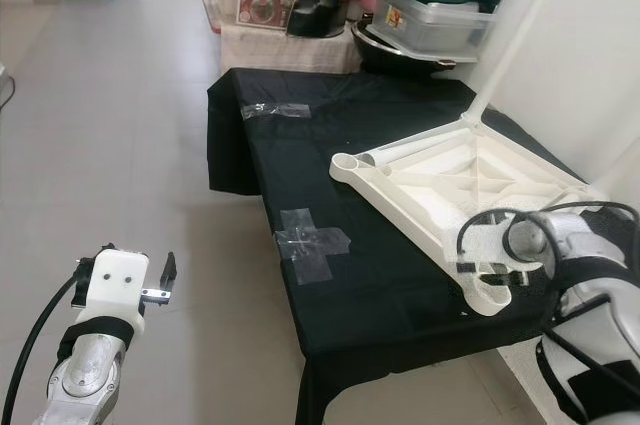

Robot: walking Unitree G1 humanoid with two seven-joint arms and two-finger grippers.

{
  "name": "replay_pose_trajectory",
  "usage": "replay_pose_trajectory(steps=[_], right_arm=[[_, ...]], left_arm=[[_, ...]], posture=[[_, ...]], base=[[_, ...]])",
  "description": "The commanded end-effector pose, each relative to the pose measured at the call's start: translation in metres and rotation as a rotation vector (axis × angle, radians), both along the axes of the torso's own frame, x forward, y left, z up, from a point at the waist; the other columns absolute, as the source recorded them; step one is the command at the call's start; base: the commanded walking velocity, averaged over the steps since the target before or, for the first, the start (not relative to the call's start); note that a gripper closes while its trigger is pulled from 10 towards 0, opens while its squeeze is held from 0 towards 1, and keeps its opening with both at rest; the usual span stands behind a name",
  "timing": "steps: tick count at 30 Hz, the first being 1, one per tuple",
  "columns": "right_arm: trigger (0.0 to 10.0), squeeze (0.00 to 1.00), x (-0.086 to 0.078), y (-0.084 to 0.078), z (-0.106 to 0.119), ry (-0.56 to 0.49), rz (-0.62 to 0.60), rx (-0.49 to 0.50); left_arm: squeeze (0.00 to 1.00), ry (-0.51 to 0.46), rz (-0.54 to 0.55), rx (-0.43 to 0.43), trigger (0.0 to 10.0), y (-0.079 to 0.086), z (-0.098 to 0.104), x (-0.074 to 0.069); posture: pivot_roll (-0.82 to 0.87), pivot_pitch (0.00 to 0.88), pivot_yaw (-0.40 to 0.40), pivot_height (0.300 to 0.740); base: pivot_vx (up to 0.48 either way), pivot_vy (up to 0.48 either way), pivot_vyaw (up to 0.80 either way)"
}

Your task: Building children table

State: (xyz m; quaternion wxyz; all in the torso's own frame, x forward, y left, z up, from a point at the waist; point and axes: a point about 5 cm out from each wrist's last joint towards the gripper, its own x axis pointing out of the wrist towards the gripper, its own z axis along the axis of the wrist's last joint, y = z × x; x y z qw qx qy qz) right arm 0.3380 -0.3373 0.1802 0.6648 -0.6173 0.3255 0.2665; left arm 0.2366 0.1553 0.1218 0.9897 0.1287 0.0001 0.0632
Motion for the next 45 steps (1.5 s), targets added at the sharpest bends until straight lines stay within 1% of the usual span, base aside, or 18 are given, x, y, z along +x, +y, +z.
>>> replay_pose_trajectory(steps=[1,2,5,8,10,11,12,14,17,18,20,22,23,25,26,30,34,45], right_arm=[[10.0,1.00,0.007,0.005,0.014,-0.088,-0.016,0.101],[10.0,1.00,0.015,0.015,0.019,-0.172,-0.028,0.204],[10.0,1.00,0.022,0.024,0.024,-0.246,-0.030,0.283],[10.0,1.00,0.042,0.061,0.034,-0.464,-0.055,0.594],[10.0,1.00,0.042,0.061,0.034,-0.464,-0.055,0.594],[10.0,0.90,0.045,0.067,0.034,-0.496,-0.059,0.648],[10.0,0.01,0.049,0.085,0.032,-0.554,-0.074,0.810],[10.0,0.00,0.054,0.121,0.023,-0.620,-0.114,1.087],[10.0,0.00,0.054,0.133,0.020,-0.633,-0.130,1.163],[10.0,0.00,0.052,0.149,0.015,-0.642,-0.142,1.230],[10.0,0.00,0.052,0.149,0.015,-0.642,-0.142,1.230],[10.0,0.00,0.032,0.201,0.007,-0.670,-0.137,1.396],[10.0,0.00,0.032,0.201,0.007,-0.670,-0.137,1.396],[10.0,0.00,0.012,0.233,0.002,-0.657,-0.098,1.459],[10.0,0.00,0.007,0.239,-0.001,-0.640,-0.072,1.455],[10.0,0.00,0.006,0.244,-0.005,-0.602,-0.094,1.474],[10.0,0.00,0.013,0.237,0.002,-0.634,-0.184,1.498],[10.0,0.00,0.010,0.232,0.011,-0.667,-0.278,1.487]], left_arm=[[0.00,0.019,-0.012,0.006,10.0,-0.002,-0.005,-0.001],[0.00,0.014,-0.013,0.006,10.0,-0.002,-0.004,0.000],[0.00,0.012,-0.014,0.008,10.0,-0.002,-0.004,0.000],[0.00,0.001,-0.017,0.014,10.0,-0.002,-0.002,0.001],[0.00,0.001,-0.017,0.014,10.0,-0.002,-0.002,0.001],[0.00,0.000,-0.018,0.015,10.0,-0.003,-0.002,0.001],[0.00,-0.004,-0.023,0.018,10.0,-0.004,-0.001,0.001],[0.00,-0.010,-0.035,0.026,10.0,-0.005,0.000,0.002],[0.00,-0.012,-0.039,0.029,10.0,-0.006,0.001,0.002],[0.00,-0.018,-0.046,0.023,10.0,-0.006,0.002,0.002],[0.00,-0.018,-0.046,0.023,10.0,-0.006,0.002,0.002],[0.00,-0.027,-0.057,0.014,10.0,-0.004,0.004,0.003],[0.00,-0.027,-0.057,0.014,10.0,-0.004,0.004,0.003],[0.00,-0.032,-0.063,0.011,10.0,-0.002,0.006,0.005],[0.00,-0.035,-0.067,0.014,10.0,-0.002,0.006,0.006],[0.00,-0.038,-0.071,0.016,10.0,-0.002,0.007,0.007],[0.00,-0.040,-0.071,0.018,10.0,-0.001,0.007,0.008],[0.00,-0.046,-0.077,0.015,10.0,0.000,0.009,0.010]], posture=[[0.06,0.000,-0.159,0.740],[0.06,0.000,-0.158,0.740],[0.06,0.000,-0.156,0.740],[0.08,0.000,-0.160,0.740],[0.08,0.000,-0.160,0.740],[0.08,0.000,-0.160,0.740],[0.09,0.000,-0.168,0.740],[0.10,0.000,-0.169,0.740],[0.10,0.000,-0.169,0.740],[0.11,0.000,-0.165,0.740],[0.11,0.000,-0.165,0.740],[0.11,0.000,-0.143,0.740],[0.11,0.000,-0.143,0.740],[0.10,0.000,-0.138,0.740],[0.10,0.000,-0.136,0.740],[0.11,0.000,-0.136,0.740],[0.11,0.000,-0.137,0.740],[0.10,0.000,-0.135,0.740]], base=[[0.000,0.000,0.00],[0.000,0.000,0.00],[0.000,0.000,0.00],[0.000,0.000,0.00],[0.000,0.000,0.00],[0.000,0.000,0.00],[0.000,0.000,0.00],[0.000,0.000,0.00],[0.000,0.000,0.00],[0.000,0.000,0.00],[0.000,0.000,0.00],[0.000,-0.457,0.00],[0.000,-0.472,0.00],[0.000,-0.472,0.40],[0.000,-0.472,0.80],[0.000,-0.472,0.80],[0.000,-0.472,0.80],[0.000,-0.472,0.00]])
